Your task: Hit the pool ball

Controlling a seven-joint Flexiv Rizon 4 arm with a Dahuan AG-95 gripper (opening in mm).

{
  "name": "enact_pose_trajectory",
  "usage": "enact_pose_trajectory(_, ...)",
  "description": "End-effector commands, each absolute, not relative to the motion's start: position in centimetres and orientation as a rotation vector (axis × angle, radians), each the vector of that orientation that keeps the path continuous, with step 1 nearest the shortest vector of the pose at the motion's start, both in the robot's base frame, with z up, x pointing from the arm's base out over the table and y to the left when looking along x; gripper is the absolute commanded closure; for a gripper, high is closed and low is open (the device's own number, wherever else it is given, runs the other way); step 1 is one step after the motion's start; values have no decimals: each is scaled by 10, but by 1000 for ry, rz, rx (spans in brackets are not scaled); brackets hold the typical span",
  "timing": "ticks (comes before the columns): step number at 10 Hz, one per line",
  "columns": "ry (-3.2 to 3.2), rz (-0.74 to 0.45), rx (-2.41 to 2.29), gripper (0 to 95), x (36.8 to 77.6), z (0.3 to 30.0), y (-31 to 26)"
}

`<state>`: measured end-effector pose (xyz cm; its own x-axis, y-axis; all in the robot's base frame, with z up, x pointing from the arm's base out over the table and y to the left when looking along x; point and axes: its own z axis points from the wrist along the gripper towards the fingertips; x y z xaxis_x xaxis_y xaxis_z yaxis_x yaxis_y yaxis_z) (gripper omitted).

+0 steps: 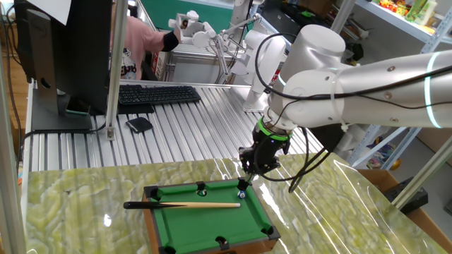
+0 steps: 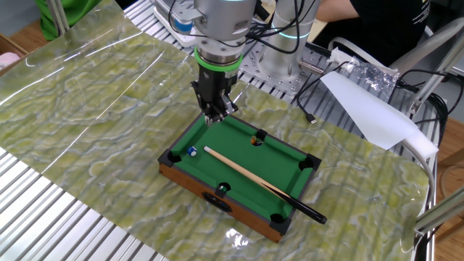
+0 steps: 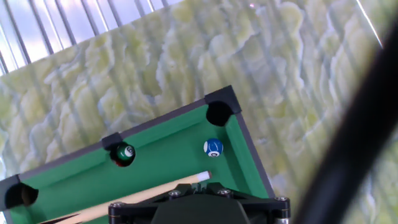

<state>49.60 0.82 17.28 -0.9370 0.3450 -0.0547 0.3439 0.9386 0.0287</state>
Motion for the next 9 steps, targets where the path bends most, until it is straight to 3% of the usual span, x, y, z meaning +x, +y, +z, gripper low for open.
enact_pose_trajectory(1, 3006, 27, 700, 950, 493, 176, 16)
enact_pose_trajectory(9, 2731, 83, 1475, 950, 466, 169, 92)
